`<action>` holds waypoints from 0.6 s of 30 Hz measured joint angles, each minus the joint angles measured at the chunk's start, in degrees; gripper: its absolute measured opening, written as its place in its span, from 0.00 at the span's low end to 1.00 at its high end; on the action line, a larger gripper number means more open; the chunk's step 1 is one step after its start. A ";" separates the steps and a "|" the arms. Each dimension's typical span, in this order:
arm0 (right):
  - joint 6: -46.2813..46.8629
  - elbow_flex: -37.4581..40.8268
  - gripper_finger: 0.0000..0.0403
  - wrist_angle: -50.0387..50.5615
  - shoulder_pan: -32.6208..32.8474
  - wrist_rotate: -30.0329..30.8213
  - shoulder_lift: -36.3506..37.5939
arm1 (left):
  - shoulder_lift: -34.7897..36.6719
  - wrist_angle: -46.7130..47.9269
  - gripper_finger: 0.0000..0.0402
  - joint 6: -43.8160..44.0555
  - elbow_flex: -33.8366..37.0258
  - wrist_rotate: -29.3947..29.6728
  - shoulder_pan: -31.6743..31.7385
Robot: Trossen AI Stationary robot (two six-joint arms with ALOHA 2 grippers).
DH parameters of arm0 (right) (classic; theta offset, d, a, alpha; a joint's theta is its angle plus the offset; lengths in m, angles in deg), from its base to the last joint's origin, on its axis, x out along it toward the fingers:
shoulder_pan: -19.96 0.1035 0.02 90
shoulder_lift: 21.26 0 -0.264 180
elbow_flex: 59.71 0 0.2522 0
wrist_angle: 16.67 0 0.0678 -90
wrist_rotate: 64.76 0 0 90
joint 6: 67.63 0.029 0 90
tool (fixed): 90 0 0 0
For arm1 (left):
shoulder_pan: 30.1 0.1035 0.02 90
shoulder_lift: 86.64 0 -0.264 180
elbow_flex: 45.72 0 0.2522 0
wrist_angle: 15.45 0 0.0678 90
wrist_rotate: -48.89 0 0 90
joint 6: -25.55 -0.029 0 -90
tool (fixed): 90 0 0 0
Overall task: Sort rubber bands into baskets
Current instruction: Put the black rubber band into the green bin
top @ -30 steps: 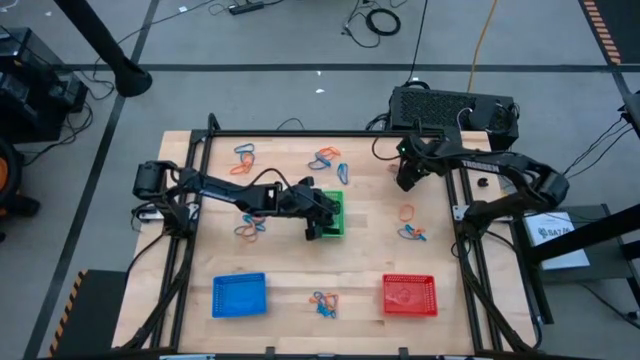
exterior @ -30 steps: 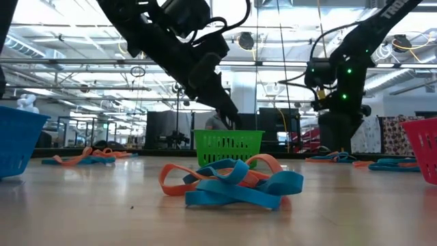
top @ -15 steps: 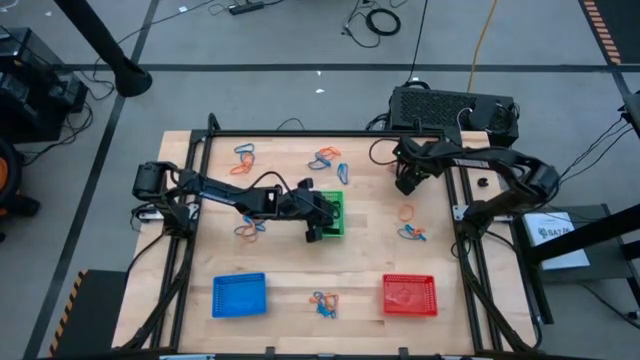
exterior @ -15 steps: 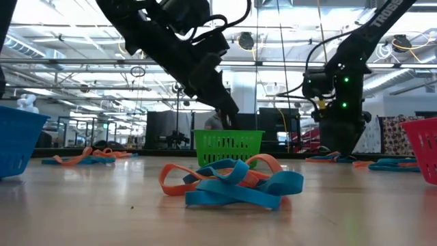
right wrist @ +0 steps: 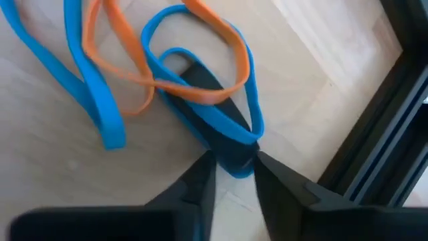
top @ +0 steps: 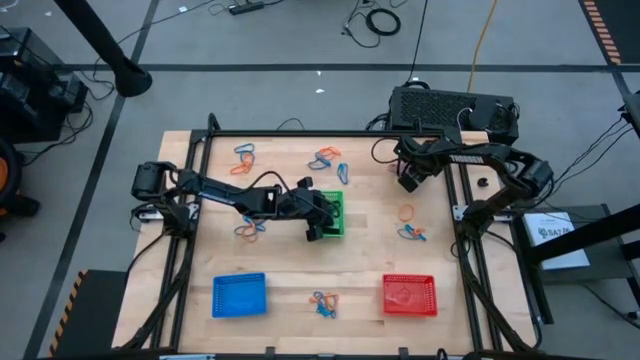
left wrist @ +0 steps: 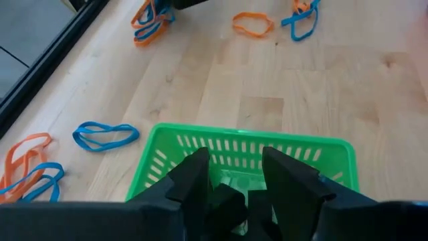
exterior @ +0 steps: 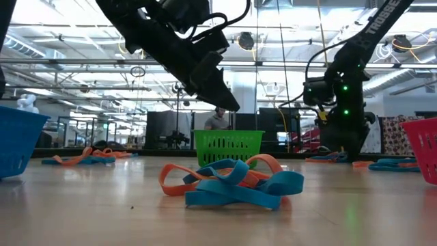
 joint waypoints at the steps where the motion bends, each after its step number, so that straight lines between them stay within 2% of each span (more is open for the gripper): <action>1: -0.20 0.00 0.17 0.20 0.00 0.03 0.00 | 0.00 0.00 0.37 0.01 0.00 0.00 0.00; 5: -2.09 0.00 0.02 -0.43 0.00 0.28 0.00 | 0.00 -0.05 0.37 0.13 0.00 0.02 0.00; 11: -2.89 0.00 0.00 1.17 0.00 0.37 0.97 | 1.12 0.62 0.37 1.59 0.00 0.04 0.00; 18: -2.56 0.00 0.00 2.52 0.11 0.11 7.84 | 3.49 1.05 0.37 1.16 0.00 0.04 0.00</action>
